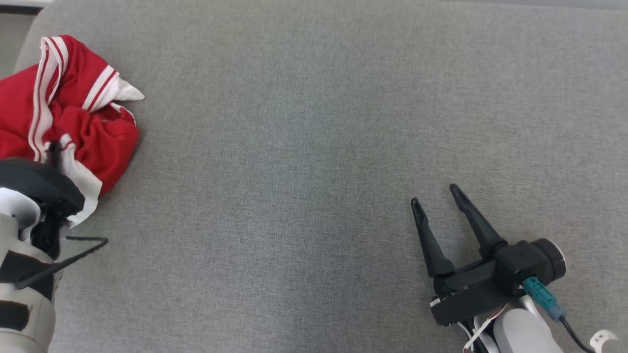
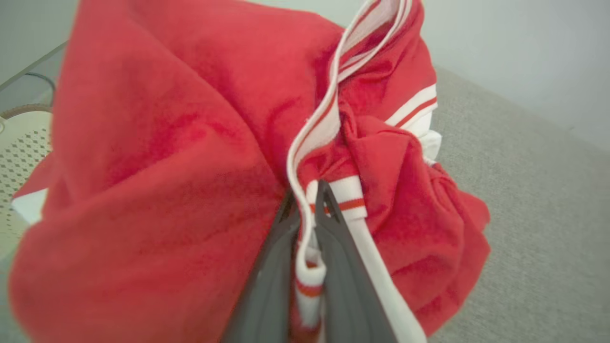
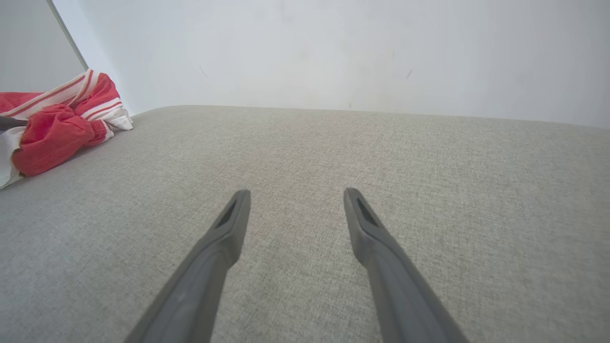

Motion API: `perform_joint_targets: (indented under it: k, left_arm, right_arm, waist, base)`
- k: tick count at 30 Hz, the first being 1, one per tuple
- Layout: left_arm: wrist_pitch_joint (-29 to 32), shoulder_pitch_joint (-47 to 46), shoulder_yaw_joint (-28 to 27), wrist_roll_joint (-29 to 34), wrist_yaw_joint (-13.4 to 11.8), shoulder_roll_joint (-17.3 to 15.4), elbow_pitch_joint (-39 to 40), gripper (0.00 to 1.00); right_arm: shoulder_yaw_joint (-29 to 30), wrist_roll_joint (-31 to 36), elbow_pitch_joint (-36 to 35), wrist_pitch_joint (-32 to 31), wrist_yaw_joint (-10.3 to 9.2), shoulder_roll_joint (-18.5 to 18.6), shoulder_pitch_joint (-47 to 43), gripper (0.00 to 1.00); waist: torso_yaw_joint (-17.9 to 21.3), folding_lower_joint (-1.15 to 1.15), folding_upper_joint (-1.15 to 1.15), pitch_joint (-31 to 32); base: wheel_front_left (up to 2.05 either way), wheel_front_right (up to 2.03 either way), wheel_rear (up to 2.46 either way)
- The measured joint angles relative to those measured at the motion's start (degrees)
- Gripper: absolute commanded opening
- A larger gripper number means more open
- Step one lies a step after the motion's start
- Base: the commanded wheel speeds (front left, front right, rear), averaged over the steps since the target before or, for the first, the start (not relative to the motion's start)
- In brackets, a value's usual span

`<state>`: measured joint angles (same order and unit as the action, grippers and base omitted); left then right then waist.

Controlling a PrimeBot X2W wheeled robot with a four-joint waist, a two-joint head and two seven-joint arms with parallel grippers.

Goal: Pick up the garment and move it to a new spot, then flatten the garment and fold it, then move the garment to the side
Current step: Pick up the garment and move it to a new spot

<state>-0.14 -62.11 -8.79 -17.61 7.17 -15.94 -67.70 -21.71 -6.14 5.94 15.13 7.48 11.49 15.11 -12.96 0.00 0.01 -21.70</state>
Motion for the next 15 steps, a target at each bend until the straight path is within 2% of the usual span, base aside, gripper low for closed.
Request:
perform_joint_targets:
  k: [5,15]
  left_arm:
    - [-3.26,1.24,-0.88,-5.22,0.24,0.62,4.15,0.00]
    - [-1.85,7.10,3.72,-18.64,0.29,0.51,22.46,0.00]
  right_arm:
    - [0.00,-0.42,0.10,0.00,0.00,-1.07,-0.74,1.00]
    - [1.34,-1.94,0.43,0.01,0.00,-4.00,-5.13,1.00]
  waist:
    - [0.65,0.00,0.00,2.35]
    - [2.76,-0.01,-0.01,8.63]
  base:
    - [0.00,0.00,0.00]
    - [0.00,0.00,0.00]
